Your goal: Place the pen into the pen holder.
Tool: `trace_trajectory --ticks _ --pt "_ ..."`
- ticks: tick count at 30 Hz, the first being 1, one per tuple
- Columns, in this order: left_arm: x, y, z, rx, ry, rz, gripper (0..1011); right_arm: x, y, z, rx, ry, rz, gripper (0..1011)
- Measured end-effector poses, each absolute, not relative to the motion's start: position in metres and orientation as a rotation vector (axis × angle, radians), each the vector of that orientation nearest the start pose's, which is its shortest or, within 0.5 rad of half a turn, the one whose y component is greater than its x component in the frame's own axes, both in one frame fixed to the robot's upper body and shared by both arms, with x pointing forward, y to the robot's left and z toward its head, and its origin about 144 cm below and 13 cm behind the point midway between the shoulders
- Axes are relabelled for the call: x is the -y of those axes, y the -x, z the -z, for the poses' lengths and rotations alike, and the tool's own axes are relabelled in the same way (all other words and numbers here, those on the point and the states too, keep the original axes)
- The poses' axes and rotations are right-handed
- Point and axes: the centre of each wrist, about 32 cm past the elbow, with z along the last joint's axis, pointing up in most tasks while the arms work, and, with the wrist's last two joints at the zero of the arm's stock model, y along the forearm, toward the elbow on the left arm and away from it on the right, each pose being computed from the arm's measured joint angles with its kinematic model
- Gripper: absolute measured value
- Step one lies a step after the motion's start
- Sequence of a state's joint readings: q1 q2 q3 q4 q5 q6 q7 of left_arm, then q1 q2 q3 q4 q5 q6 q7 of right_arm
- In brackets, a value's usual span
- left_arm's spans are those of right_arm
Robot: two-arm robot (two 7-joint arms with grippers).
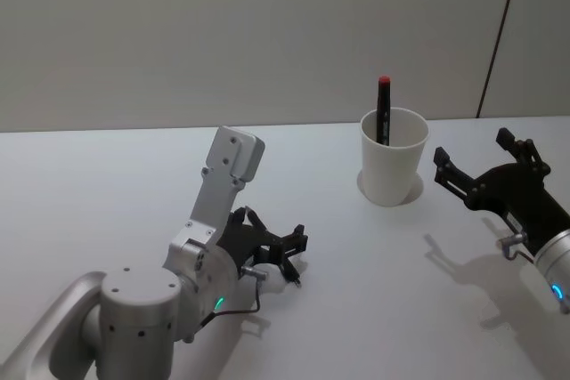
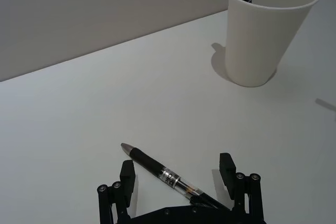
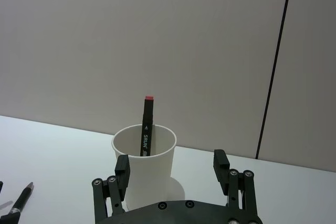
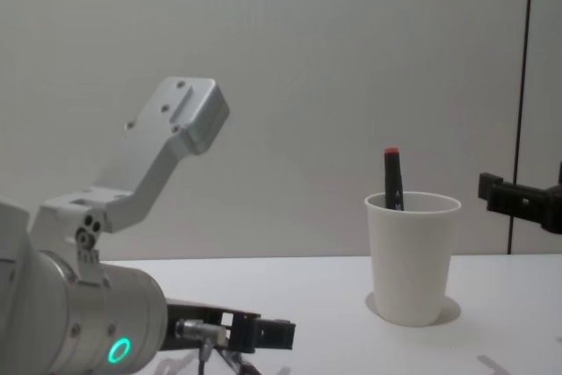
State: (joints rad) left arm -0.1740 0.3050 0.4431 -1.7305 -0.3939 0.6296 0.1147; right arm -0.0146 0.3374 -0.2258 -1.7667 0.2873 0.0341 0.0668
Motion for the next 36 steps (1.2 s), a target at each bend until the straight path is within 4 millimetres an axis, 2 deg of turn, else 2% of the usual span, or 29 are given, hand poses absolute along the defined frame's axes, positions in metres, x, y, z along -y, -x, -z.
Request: trace_trajectory --ticks 19,36 --pt "-0.152 -0.473 -1.206 -0.318 -0.457 -1.267 1001 0.237 -0.443 -1.189 0.075 -0.026 1.229 1002" --pt "-0.145 -0.476 -1.205 -0.319 -0.490 -1.281 1001 0.237 -0.443 -1.189 0.075 -0.026 1.230 1002"
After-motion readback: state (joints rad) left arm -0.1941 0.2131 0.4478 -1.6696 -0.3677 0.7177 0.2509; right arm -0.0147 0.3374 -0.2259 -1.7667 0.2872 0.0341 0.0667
